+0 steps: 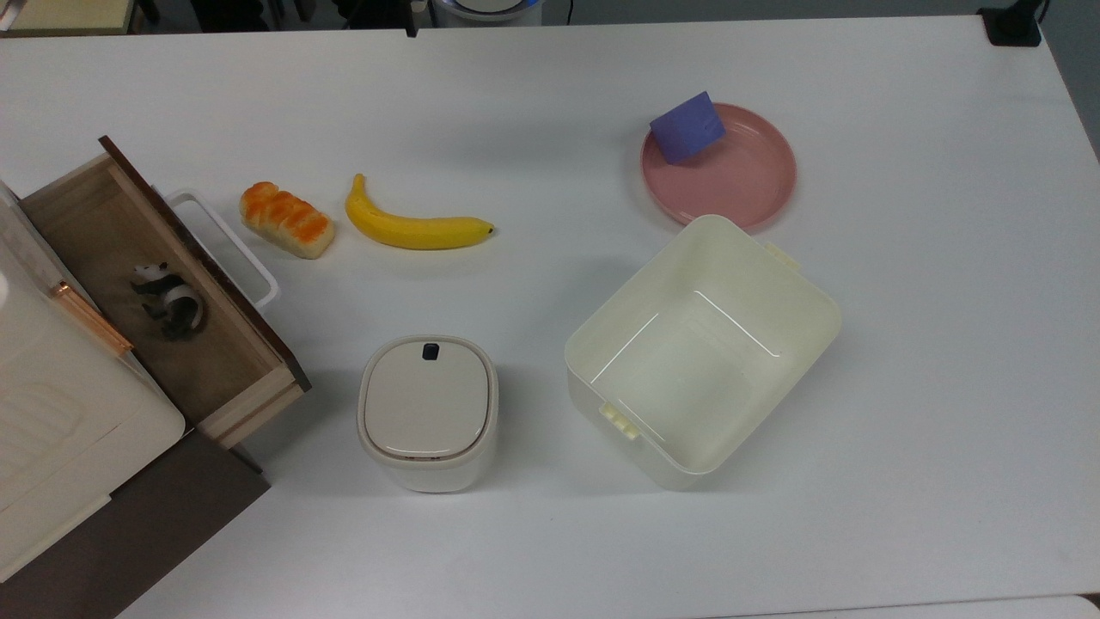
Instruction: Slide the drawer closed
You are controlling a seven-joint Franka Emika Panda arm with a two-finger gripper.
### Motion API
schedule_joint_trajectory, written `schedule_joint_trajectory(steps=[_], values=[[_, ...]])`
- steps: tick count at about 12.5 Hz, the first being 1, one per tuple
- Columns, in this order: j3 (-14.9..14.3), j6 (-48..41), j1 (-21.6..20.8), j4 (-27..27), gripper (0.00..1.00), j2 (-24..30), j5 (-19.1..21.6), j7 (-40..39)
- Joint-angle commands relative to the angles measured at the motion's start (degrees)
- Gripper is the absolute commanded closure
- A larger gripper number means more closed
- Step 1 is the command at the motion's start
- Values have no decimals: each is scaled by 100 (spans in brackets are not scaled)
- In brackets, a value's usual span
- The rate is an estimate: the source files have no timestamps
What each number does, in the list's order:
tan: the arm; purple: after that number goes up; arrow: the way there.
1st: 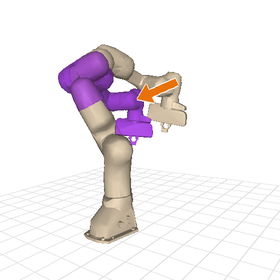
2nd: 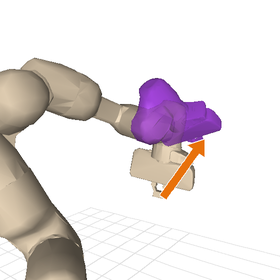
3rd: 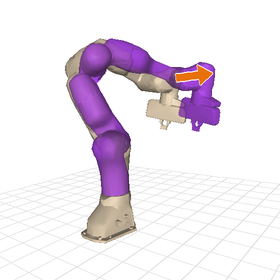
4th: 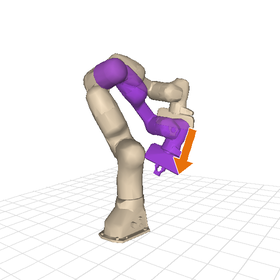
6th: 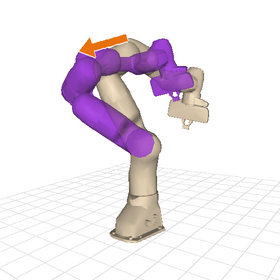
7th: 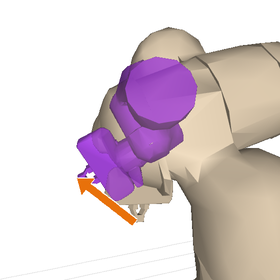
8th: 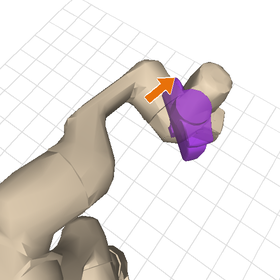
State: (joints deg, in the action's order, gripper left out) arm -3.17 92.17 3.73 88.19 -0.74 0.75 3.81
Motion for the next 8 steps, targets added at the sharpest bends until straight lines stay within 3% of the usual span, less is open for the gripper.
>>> schedule_joint_trajectory(steps=[1, 6, 7, 8], values=[[-34, -268, -30, 41, 0, 83, -5, 111], [-52, -296, -21, 41, 2, 83, 13, 103], [-52, -305, 5, 49, 22, 74, -5, 94], [-52, -288, 75, 76, 50, 65, -5, 102]])
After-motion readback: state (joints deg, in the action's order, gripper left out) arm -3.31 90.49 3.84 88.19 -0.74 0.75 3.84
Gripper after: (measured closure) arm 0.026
